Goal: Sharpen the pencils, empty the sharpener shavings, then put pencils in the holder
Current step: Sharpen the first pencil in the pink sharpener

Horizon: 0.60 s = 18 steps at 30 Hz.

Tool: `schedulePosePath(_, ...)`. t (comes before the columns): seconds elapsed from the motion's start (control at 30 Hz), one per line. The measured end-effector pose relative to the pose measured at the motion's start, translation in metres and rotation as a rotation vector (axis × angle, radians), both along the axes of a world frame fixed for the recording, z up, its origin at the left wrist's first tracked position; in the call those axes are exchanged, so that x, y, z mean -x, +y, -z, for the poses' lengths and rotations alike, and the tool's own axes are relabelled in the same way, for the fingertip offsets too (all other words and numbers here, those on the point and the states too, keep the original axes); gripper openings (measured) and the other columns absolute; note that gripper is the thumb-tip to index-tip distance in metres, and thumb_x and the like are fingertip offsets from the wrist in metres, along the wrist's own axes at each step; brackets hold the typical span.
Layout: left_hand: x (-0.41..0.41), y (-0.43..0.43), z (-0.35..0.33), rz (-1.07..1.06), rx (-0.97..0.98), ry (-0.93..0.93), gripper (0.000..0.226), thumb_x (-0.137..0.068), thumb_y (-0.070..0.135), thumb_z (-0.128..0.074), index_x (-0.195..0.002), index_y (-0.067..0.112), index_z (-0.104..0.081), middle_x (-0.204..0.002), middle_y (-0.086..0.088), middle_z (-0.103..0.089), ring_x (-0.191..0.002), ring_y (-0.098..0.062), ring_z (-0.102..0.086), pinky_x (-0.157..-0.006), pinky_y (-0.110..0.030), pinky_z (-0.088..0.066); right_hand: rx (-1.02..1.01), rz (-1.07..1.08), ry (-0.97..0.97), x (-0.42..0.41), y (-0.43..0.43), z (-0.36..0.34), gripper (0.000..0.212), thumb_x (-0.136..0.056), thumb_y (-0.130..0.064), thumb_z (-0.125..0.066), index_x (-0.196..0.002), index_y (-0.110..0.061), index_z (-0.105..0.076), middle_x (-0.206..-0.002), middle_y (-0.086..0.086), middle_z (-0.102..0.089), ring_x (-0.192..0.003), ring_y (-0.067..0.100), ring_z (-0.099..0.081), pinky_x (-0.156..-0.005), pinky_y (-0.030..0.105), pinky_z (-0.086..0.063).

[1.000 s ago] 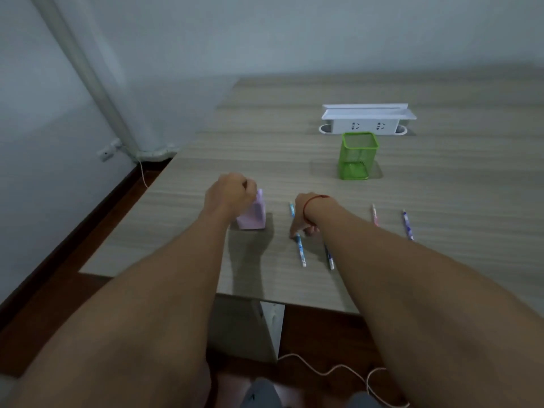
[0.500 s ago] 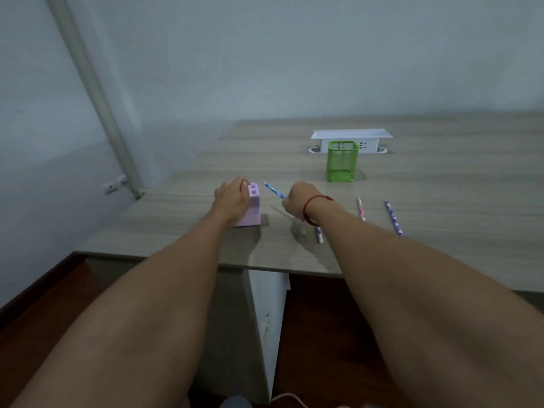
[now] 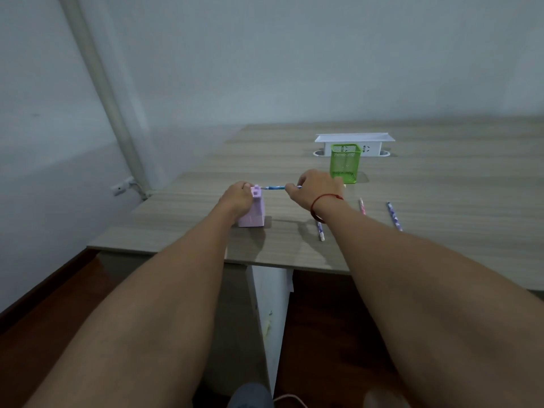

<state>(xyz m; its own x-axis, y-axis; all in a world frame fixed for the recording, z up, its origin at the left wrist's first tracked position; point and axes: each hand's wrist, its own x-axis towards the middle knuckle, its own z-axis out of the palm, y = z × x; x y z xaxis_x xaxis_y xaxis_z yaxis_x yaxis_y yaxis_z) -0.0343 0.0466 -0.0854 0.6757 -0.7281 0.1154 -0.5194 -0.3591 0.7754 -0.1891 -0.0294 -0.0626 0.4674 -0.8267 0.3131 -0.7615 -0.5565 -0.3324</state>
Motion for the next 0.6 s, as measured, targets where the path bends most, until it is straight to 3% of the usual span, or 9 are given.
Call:
schedulePosePath(0.2, 0.001, 0.000, 0.001, -0.005, 0.010, -0.009, 0.042, -0.101, 0.019, -0.023, -0.122, 0.005, -0.056, -0.128, -0.020, -0.054, -0.115, -0.034, -0.052, -0.094, -0.035, -0.043, 0.015, 0.010, 0.001, 0.001, -0.001, 0.001, 0.041, -0.085, -0.050, -0.049, -0.095, -0.018, -0.072, -0.099, 0.003, -0.071, -0.099, 0.025, -0.063, -0.092, 0.035, -0.036)
schedulePosePath(0.5, 0.004, 0.002, 0.005, -0.030, -0.012, -0.075, 0.039, -0.100, 0.022, -0.025, -0.122, 0.010, -0.055, -0.129, -0.015, -0.055, -0.115, -0.032, -0.051, -0.094, -0.035, -0.041, -0.031, 0.015, -0.027, -0.004, 0.000, 0.015, 0.046, -0.083, -0.055, -0.050, -0.087, -0.017, -0.074, -0.086, 0.003, -0.071, -0.083, 0.023, -0.059, -0.097, 0.038, -0.035)
schedulePosePath(0.6, 0.001, 0.006, 0.007, -0.016, -0.018, -0.136, 0.037, -0.099, 0.024, -0.026, -0.119, 0.013, -0.056, -0.128, -0.013, -0.057, -0.113, -0.032, -0.052, -0.091, -0.033, -0.040, -0.052, -0.011, -0.062, -0.012, 0.004, 0.019, 0.042, -0.085, -0.051, -0.050, -0.089, -0.018, -0.074, -0.090, 0.002, -0.072, -0.092, 0.024, -0.062, -0.098, 0.038, -0.033)
